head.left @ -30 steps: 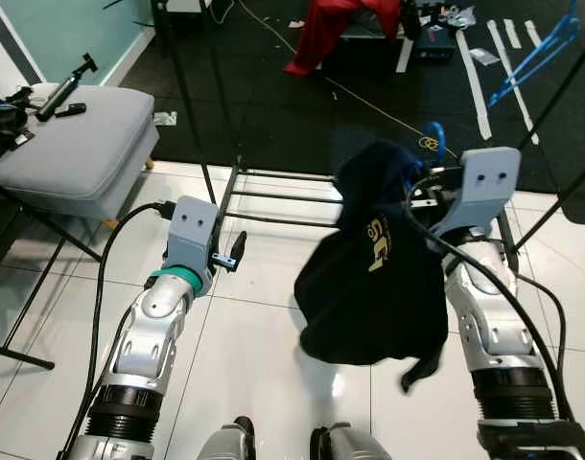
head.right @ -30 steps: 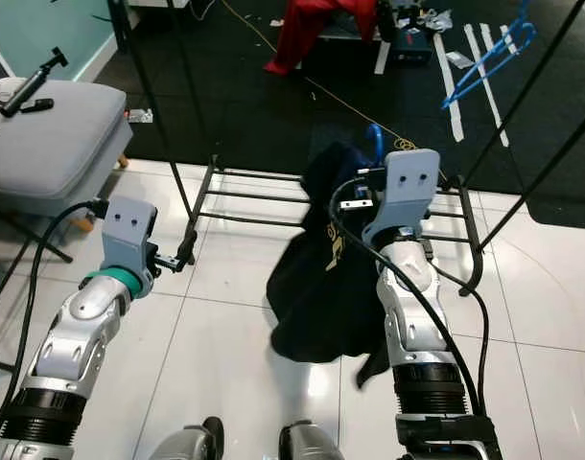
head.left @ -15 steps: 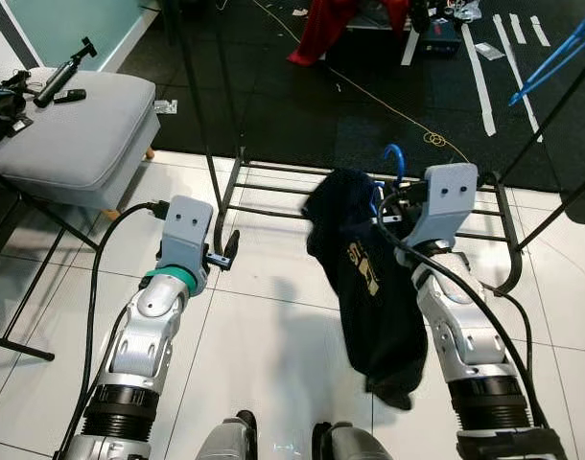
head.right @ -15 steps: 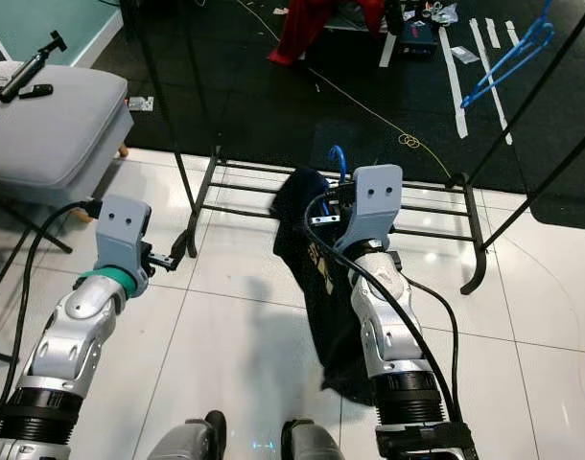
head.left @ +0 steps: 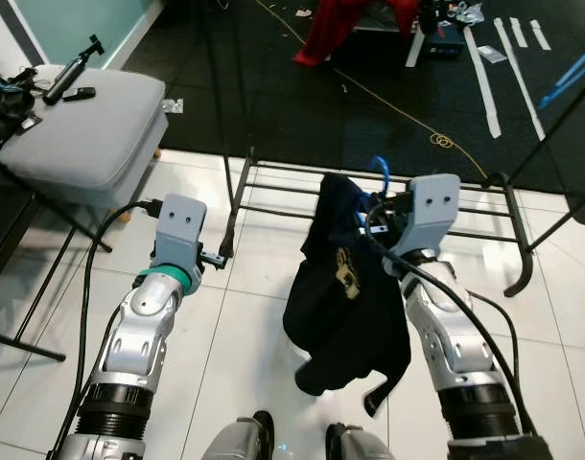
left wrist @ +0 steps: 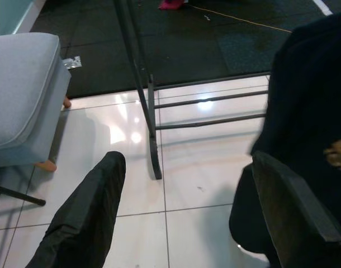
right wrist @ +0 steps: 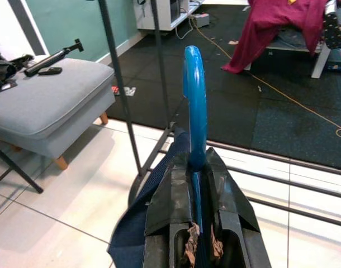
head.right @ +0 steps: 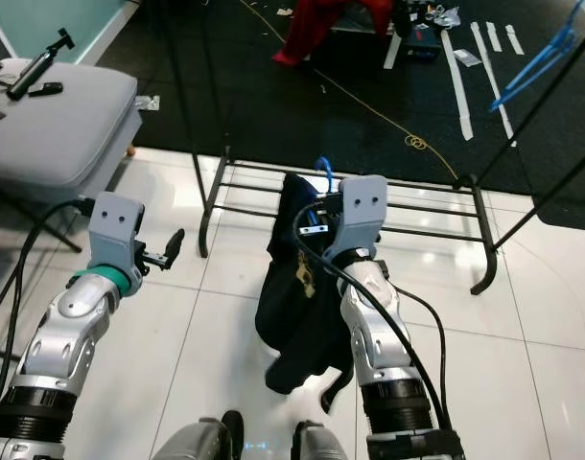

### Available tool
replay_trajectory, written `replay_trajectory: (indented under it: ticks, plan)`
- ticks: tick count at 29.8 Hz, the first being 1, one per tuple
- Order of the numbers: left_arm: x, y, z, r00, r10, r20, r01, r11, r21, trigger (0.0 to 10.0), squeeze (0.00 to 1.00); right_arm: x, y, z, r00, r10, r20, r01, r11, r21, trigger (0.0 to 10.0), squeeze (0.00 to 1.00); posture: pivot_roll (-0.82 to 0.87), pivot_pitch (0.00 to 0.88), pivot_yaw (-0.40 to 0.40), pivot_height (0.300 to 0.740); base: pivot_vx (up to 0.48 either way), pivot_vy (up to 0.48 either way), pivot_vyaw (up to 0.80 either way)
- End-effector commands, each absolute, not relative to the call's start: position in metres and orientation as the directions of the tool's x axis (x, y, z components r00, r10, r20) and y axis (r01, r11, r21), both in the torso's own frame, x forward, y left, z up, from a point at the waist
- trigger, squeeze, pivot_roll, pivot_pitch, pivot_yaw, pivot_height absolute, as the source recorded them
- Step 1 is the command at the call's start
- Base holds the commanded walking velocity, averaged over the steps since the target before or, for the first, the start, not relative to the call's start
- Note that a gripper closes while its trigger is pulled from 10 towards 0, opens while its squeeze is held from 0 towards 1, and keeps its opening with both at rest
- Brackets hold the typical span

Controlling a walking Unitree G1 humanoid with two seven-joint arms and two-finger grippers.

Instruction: Hang hanger

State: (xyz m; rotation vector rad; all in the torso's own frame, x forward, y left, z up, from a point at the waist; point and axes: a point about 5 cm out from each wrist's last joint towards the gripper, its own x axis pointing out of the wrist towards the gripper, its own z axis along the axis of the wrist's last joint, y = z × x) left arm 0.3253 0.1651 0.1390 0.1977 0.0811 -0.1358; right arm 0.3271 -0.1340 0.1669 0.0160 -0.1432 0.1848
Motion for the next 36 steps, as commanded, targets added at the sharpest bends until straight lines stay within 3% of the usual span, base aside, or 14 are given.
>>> replay_trajectory:
  ticks: [1, 15, 27, 36]
  plan:
    - [0.3234, 0.1618, 0.1348, 0.984, -0.142, -0.108, 0.160, 0.970, 0.182, 10.0, 0.00, 0.3252, -0.1379, 0.1712, 0.971, 0.173, 0.164, -0.176, 0.984, 0.000, 10.0, 0.00, 0.01, 0.093, 0.072, 0.740, 0.000, 0.000, 0.00]
    - [0.3224, 0.1604, 0.1344, 0.984, -0.141, -0.111, 0.158, 0.973, 0.167, 10.0, 0.00, 0.3265, -0.1457, 0.1716, 0.975, 0.155, 0.161, -0.155, 0.988, -0.013, 10.0, 0.00, 0.01, 0.100, 0.067, 0.740, 0.000, 0.000, 0.00]
    - [0.3229, 0.1594, 0.1356, 0.983, -0.150, -0.107, 0.167, 0.972, 0.165, 10.0, 0.00, 0.3259, -0.1441, 0.1719, 0.974, 0.156, 0.163, -0.155, 0.988, -0.013, 10.0, 0.00, 0.01, 0.104, 0.073, 0.740, 0.000, 0.351, 0.00]
    - [0.3232, 0.1565, 0.1393, 0.982, -0.161, -0.098, 0.178, 0.964, 0.199, 10.0, 0.00, 0.3259, -0.1442, 0.1729, 0.975, 0.144, 0.172, -0.146, 0.989, 0.000, 10.0, 0.00, 0.02, 0.102, 0.081, 0.740, 0.000, -0.465, 0.00]
